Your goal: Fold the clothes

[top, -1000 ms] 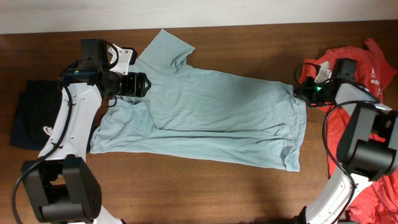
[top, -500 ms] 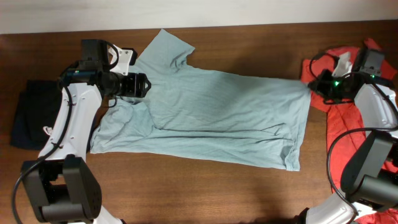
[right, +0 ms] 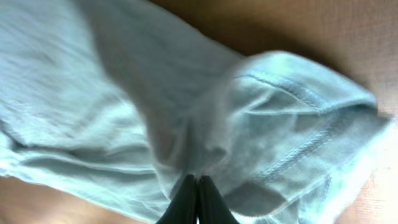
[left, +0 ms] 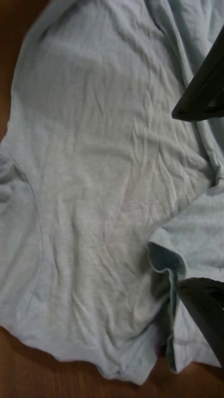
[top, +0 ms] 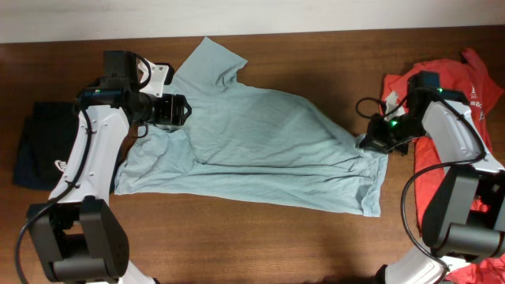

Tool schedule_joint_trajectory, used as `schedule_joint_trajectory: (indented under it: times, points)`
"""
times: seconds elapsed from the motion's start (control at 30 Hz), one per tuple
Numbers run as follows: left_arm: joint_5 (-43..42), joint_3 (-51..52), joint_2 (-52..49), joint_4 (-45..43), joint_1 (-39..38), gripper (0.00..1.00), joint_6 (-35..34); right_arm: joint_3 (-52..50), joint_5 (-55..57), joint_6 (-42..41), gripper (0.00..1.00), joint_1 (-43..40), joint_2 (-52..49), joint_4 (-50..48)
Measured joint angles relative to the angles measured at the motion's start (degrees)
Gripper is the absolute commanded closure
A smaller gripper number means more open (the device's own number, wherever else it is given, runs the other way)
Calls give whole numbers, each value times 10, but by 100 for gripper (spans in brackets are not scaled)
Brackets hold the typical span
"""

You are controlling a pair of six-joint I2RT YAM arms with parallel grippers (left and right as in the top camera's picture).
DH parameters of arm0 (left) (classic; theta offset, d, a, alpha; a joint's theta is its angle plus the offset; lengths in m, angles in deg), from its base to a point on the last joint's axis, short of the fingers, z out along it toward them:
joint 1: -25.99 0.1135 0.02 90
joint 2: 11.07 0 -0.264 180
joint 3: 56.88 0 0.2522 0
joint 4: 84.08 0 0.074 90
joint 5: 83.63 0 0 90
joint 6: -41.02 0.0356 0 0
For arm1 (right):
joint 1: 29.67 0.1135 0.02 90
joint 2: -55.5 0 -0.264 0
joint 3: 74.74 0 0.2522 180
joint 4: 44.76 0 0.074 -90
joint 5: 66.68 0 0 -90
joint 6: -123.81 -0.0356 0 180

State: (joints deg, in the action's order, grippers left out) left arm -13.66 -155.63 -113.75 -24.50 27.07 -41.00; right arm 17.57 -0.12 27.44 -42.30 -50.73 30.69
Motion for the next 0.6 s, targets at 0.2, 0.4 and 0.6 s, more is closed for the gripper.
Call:
schedule_joint_trajectory:
  times: [0.2,0.4,0.6]
  points:
    - [16,0,0,0,0,20,0,0,65,4,96,5,0,73]
    - [21,0,0,0,0,19,0,0,100,4,96,5,0,98]
    - [21,0,0,0,0,16,2,0,108,4,95,5,0,114]
